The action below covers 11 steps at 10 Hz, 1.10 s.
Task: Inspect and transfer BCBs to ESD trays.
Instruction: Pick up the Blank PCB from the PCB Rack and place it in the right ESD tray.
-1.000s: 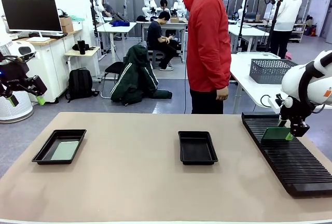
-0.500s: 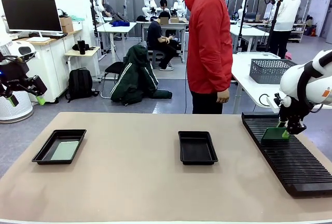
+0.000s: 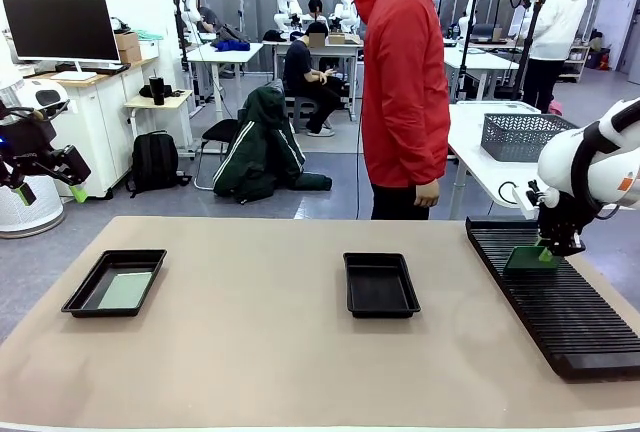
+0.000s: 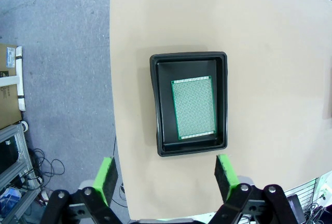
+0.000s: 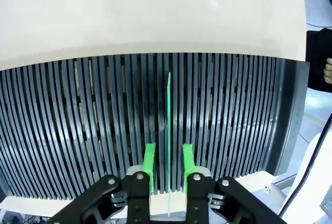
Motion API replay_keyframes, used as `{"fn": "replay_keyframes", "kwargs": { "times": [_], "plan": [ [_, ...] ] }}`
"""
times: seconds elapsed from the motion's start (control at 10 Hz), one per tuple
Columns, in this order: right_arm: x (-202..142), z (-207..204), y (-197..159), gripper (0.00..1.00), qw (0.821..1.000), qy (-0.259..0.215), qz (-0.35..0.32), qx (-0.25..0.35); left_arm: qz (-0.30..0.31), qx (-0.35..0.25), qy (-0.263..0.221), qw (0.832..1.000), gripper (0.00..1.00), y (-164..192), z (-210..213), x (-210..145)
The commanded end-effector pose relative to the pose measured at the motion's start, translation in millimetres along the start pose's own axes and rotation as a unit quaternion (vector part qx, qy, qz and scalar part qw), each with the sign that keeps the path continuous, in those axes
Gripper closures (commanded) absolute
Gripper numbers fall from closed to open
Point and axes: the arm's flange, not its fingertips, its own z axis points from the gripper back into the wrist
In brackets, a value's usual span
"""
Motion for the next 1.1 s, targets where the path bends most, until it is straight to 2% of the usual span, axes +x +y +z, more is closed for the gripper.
{"fn": "replay_keyframes", "kwargs": {
  "times": [0.0,0.3,1.0],
  "plan": [
    [-5.1,-8.4,3.5,0.81,1.000,-0.008,0.008,-0.015,0.001,0.000,-0.001,1.000,0.00,0.0,-1.2,-0.6],
    [-5.7,-7.4,1.8,0.98,1.000,-0.004,0.004,-0.015,0.001,0.000,-0.001,1.000,0.00,0.0,-1.2,-0.6],
    [-1.7,-1.9,-0.2,1.00,1.000,0.001,-0.002,-0.001,0.001,0.000,-0.001,1.000,0.00,0.0,-1.2,-0.6]
  ]
}}
